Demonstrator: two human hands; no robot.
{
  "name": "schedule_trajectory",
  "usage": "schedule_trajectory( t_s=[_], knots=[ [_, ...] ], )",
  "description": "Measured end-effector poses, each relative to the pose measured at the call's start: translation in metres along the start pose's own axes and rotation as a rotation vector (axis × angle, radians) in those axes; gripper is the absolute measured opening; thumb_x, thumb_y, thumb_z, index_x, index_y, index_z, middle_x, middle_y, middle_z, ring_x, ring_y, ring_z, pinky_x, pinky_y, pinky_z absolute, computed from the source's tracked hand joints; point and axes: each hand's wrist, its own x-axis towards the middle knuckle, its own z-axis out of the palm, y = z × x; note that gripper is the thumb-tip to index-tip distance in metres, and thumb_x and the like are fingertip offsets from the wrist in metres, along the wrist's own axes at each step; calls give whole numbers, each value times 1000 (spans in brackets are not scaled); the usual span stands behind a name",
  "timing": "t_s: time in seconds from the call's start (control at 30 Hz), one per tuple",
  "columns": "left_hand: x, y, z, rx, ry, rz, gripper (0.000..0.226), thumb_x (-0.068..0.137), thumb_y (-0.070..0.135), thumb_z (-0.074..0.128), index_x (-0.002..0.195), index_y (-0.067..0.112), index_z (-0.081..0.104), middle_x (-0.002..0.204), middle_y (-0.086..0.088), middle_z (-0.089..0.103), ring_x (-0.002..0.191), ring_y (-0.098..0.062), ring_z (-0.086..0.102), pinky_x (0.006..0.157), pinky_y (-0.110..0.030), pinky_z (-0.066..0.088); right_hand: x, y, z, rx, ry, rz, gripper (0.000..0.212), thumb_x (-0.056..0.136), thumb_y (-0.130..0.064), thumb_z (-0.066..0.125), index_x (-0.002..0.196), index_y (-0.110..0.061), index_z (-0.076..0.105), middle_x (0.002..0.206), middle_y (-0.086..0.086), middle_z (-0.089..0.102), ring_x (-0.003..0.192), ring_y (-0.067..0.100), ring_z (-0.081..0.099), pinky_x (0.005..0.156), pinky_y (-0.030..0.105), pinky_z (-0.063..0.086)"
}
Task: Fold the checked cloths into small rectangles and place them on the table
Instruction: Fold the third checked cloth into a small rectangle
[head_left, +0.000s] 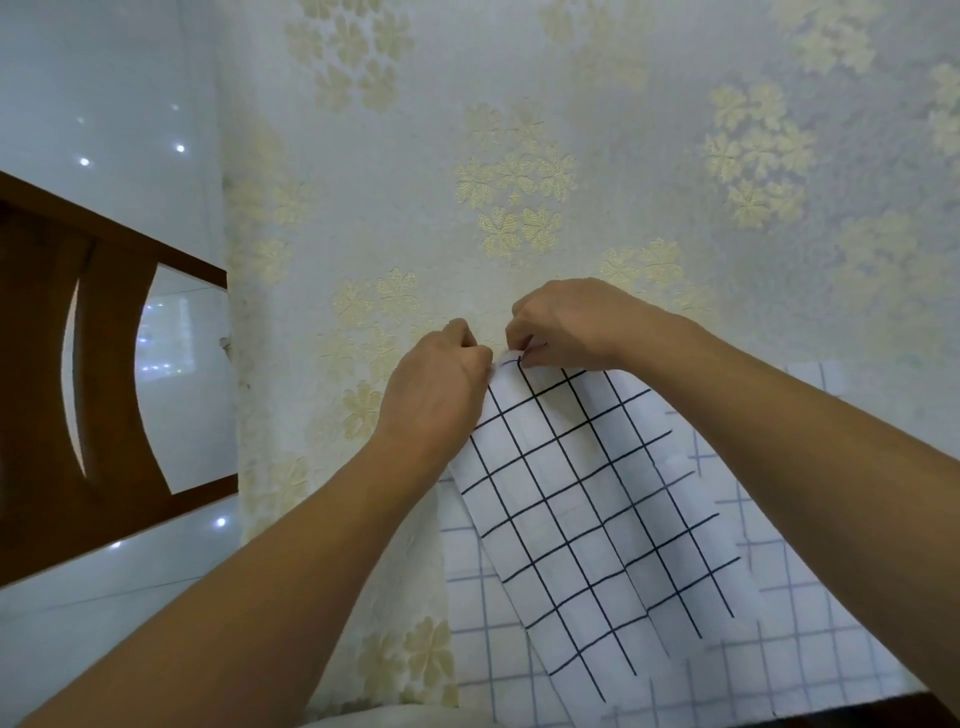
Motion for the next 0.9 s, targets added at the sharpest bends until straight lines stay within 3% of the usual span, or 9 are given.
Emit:
schedule_trajectory(
  t_s=[0.17, 0.33, 0.47, 0.6, 0.8, 0.9],
  knots=[
    [22, -14, -17, 16, 25, 16, 16, 95, 14, 63, 106, 10, 74, 104, -7, 67, 86, -28, 64, 70, -41, 55, 2, 3, -4, 60, 192, 119, 22, 99, -30, 54, 114, -25, 68, 110, -4, 66, 101, 24, 61, 72, 36, 50],
    [35, -23, -31, 61, 57, 39, 13, 97, 14, 58, 98, 9, 70, 86, -9, 65, 73, -30, 60, 60, -41, 52, 5, -2, -6, 55, 274, 199, 23, 98, -30, 53, 98, -18, 72, 99, 1, 65, 92, 26, 61, 68, 39, 55],
    [37, -21, -43, 79, 113, 87, 20, 99, 19, 54, 92, 7, 68, 77, -9, 65, 65, -31, 58, 55, -38, 47, -7, -4, -13, 97, 393, 218, 26, 102, -32, 50, 108, -22, 74, 108, -2, 66, 99, 26, 61, 73, 41, 54],
    [19, -6, -61, 188, 119, 150, 10, 85, 10, 69, 77, 15, 70, 62, -1, 62, 50, -25, 53, 46, -28, 32, -36, -10, -14, 86, 508, 182, 24, 101, -29, 53, 110, -22, 75, 111, 1, 71, 96, 30, 65, 70, 38, 53],
    [-43, 27, -83, 222, 151, 313, 14, 81, 5, 70, 89, 16, 69, 69, 0, 65, 48, -22, 47, 43, -27, 31, -106, -35, 8, 92, 708, 137, 18, 90, -13, 71, 107, -15, 75, 99, 7, 76, 77, 34, 70, 56, 38, 56],
    [-85, 45, -80, 173, 161, 404, 19, 74, 1, 73, 88, 12, 70, 76, -5, 69, 55, -25, 58, 44, -30, 43, -143, -53, 36, 83, 782, 111, 20, 91, -12, 68, 109, -13, 75, 99, 6, 76, 78, 30, 72, 56, 38, 57]
  ],
)
